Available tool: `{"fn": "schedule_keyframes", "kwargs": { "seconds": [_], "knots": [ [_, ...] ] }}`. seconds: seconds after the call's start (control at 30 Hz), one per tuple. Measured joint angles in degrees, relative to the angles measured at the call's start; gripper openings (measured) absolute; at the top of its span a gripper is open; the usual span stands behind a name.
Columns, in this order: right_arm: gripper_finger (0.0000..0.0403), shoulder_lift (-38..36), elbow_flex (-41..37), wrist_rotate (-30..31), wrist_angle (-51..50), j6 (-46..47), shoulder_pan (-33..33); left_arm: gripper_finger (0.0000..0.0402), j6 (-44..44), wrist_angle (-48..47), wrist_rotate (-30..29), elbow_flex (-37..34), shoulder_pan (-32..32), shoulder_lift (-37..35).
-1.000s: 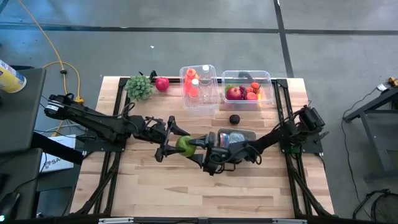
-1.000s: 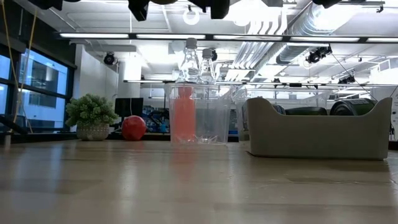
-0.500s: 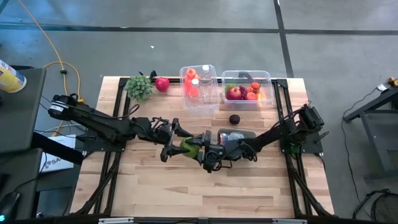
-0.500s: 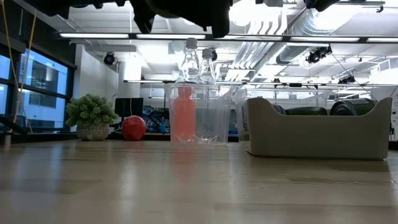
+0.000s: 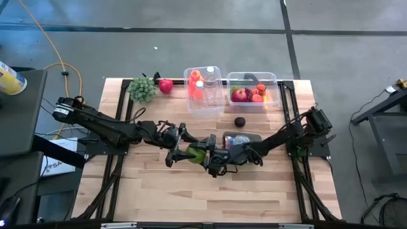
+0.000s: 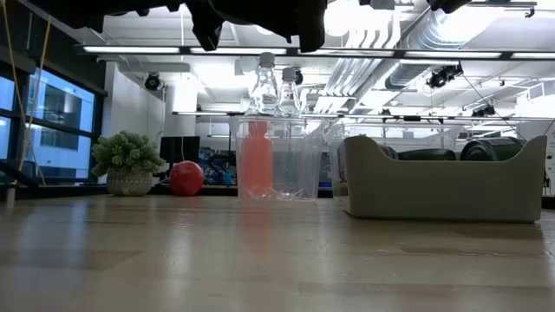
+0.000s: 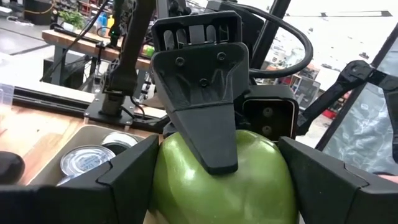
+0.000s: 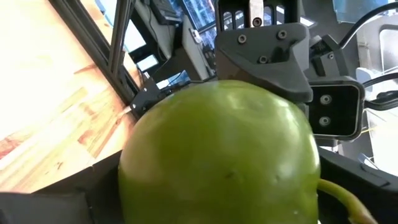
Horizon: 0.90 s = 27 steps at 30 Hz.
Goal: Pick & Place Food Item
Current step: Put the green apple into the right transparent bin
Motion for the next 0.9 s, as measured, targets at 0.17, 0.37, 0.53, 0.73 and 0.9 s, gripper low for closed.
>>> {"fn": "schedule_keyframes", "kwargs": {
  "seconds": [0.17, 0.37, 0.53, 0.73, 0.9],
  "knots": [
    [0.0333, 0.02, -0.04, 0.10, 0.48, 0.07, 0.02, 0.0298, -0.04, -0.08, -0.01, 0.00, -0.02, -0.04],
    [0.0315, 0.09, -0.09, 0.13, 0.54, 2.44, 0.61, 0.0298, -1.89, -0.55, 0.07, 0.02, -0.02, -0.07],
    [0.0319, 0.09, -0.09, -0.01, 0.28, 3.11, 0.74, 0.0305, -2.48, -0.59, -0.56, 0.02, -0.02, -0.09],
    [0.0314, 0.09, -0.09, 0.35, -0.29, 4.10, 0.74, 0.0327, -3.64, -0.47, -1.99, 0.02, -0.02, -0.11],
    [0.0316, 0.28, -0.13, 1.72, -1.29, 6.19, 0.76, 0.0340, -7.57, -0.83, -0.95, 0.22, 0.75, -0.26]
  ]
}}
